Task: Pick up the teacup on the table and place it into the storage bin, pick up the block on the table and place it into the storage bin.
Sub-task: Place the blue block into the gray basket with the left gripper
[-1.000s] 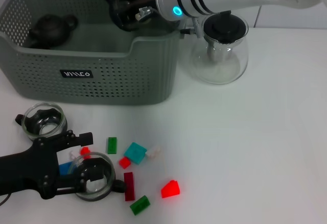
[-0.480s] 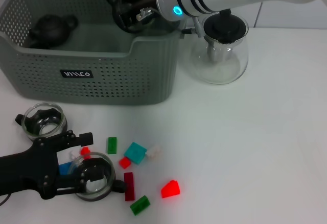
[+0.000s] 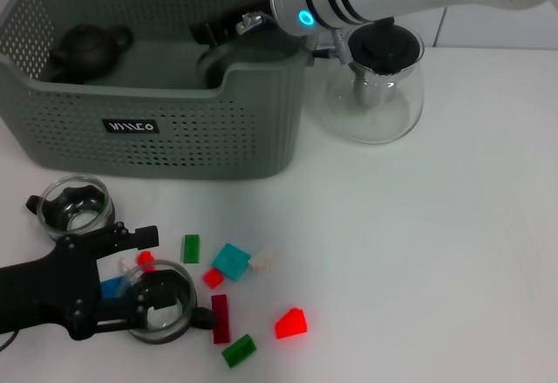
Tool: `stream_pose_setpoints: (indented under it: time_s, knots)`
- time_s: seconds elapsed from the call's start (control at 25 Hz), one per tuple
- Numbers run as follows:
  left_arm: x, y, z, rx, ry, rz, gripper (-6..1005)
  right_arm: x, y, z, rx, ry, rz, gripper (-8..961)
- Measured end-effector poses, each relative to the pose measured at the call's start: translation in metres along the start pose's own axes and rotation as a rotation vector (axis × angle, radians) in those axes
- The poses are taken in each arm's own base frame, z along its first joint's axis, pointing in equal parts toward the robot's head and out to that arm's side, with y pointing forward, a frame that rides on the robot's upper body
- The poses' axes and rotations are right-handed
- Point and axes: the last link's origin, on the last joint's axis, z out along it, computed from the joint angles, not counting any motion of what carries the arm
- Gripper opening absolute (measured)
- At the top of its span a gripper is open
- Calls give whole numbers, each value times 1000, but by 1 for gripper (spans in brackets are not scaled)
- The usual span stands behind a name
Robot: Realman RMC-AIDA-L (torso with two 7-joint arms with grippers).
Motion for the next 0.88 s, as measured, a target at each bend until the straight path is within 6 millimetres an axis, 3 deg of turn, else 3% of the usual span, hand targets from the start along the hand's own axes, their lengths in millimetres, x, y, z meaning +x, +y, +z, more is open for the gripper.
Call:
stream_pose_setpoints:
  time_s: [0.12, 0.32, 0.52, 0.64, 0.88]
  knots:
    - [0, 0, 0, 1, 0, -1, 842, 0, -2, -1, 1, -7, 17, 292]
    - [-1, 1, -1, 5, 2, -3, 842, -6, -6, -12, -34, -90, 68, 325]
    - [-1, 1, -2, 7, 3, -2, 842, -15, -16, -70, -158, -380, 63, 397]
    - [-1, 1, -2, 8, 4, 0, 842, -2, -14, -110, -263, -594, -8, 447]
    - [1, -2, -2, 11, 5, 7, 842, 66, -21, -158, -379, -818, -74, 455]
